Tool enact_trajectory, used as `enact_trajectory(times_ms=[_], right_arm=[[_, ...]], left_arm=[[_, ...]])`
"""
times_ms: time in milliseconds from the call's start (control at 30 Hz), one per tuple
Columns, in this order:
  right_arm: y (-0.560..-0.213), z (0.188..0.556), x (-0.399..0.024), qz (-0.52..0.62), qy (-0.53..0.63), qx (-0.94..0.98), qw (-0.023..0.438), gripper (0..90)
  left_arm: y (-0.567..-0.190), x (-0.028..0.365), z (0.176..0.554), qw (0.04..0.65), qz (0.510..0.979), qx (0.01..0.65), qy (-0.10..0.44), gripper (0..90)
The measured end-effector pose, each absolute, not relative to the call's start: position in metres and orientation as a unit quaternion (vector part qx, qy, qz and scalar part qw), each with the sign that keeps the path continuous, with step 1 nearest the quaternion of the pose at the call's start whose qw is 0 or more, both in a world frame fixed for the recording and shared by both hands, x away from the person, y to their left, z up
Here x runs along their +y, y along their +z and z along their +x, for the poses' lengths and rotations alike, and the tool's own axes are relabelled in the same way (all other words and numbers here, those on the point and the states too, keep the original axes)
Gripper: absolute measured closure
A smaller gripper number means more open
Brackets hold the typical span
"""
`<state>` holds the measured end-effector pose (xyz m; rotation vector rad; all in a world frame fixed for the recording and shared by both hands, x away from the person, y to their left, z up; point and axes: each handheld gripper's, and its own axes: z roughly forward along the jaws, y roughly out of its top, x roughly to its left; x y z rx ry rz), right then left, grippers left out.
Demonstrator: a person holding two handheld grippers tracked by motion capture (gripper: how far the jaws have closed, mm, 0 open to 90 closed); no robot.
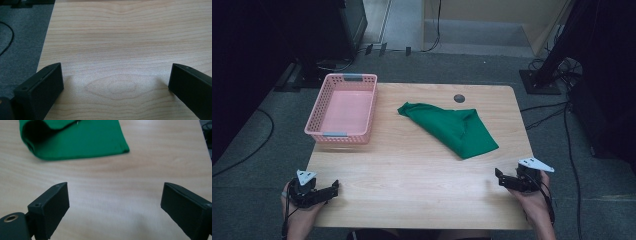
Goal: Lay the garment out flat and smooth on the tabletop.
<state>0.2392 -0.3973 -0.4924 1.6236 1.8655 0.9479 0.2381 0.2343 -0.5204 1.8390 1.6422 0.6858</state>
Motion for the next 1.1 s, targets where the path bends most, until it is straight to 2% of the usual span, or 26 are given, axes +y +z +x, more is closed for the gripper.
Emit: enact_trajectory(times_ms=[133, 300, 667, 1100], right_arm=[[-0.485, 0.259, -0.387, 0.588, 0.359, 0.683, 0.243, 11.5], [-0.487, 0.29, -0.37, 0.583, 0.379, 0.681, 0.23, 20.1], [-0.505, 0.33, -0.345, 0.59, 0.334, 0.688, 0.259, 21.4], [-0.521, 0.342, -0.332, 0.585, 0.313, 0.707, 0.243, 17.6]], left_arm=[[-0.52, 0.234, 0.238, 0.287, 0.688, 0.615, 0.257, 0.0], [-0.52, 0.234, 0.238, 0.287, 0.689, 0.615, 0.257, 0.0], [-0.52, 0.234, 0.238, 0.288, 0.688, 0.614, 0.256, 0.0], [-0.52, 0.234, 0.238, 0.288, 0.688, 0.615, 0.256, 0.0]])
